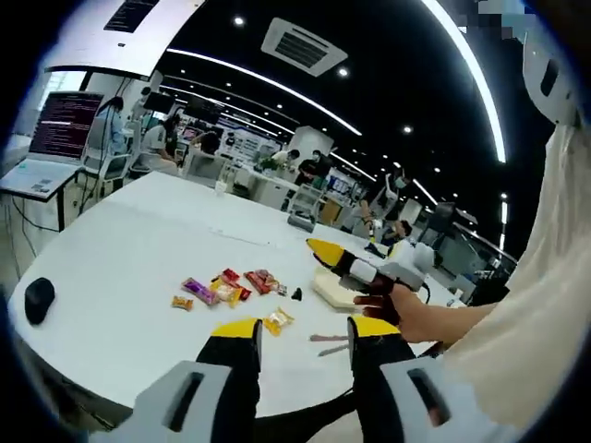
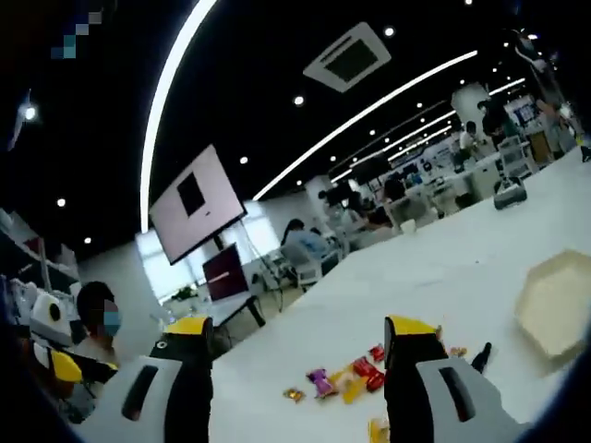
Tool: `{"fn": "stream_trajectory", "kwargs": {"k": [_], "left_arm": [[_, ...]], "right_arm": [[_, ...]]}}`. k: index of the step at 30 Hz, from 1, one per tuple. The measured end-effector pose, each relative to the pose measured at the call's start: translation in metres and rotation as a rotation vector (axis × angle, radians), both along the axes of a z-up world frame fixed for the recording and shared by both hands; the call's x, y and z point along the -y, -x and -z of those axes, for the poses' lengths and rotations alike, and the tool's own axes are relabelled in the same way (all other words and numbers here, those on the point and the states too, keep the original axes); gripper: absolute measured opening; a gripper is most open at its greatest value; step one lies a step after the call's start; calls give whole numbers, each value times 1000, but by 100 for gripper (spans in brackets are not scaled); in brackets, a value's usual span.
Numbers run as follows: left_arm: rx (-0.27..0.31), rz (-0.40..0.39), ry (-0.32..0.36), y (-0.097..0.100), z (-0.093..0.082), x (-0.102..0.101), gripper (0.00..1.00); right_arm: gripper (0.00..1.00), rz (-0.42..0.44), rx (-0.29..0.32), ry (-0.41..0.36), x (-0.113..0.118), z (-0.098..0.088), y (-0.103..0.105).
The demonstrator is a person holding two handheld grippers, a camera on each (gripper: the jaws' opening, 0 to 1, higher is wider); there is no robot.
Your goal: Place the target food into the container with the food tongs after gripping and lifting it, then release it inside without dropping or visibly crushing the food.
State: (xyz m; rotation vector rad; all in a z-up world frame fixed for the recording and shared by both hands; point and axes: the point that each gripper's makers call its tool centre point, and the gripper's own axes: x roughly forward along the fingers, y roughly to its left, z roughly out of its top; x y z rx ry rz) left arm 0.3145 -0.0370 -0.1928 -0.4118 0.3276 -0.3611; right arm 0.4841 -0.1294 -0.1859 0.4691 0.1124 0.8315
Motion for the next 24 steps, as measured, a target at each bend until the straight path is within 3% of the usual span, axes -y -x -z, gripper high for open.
{"fn": "stream_trajectory", "kwargs": {"k": [2,4,6,8,10,12,13,15,20,23,24], "left_arm": [[22,48,19,-10,-5,2,46],[56,79,36,-19,-13,4,55],[96,102,65,-32,-22,4,65],[126,125,85,-42,-28,5,72],[142,143,101,-51,-32,6,77],[166,157,122,-63,-37,5,82],[213,172,108,-69,-43,5,84],[261,191,89,-76,-42,7,88],[180,233,85,-77,-19,10,88],[209,216,86,-72,-18,8,87],[180,213,98,-71,-9,9,88]], "right_arm": [[88,19,-4,-28,7,-8,7],[90,45,-5,-76,21,-17,15],[91,98,-5,-62,38,-20,22],[91,174,-10,30,58,-15,25],[91,230,-24,76,74,-19,31],[91,296,35,130,94,-35,42],[91,335,90,164,104,-45,49],[91,391,96,233,122,-42,61],[91,515,-49,314,159,-5,82],[90,550,-22,373,171,-4,82],[90,569,-18,408,178,-4,81]]}}
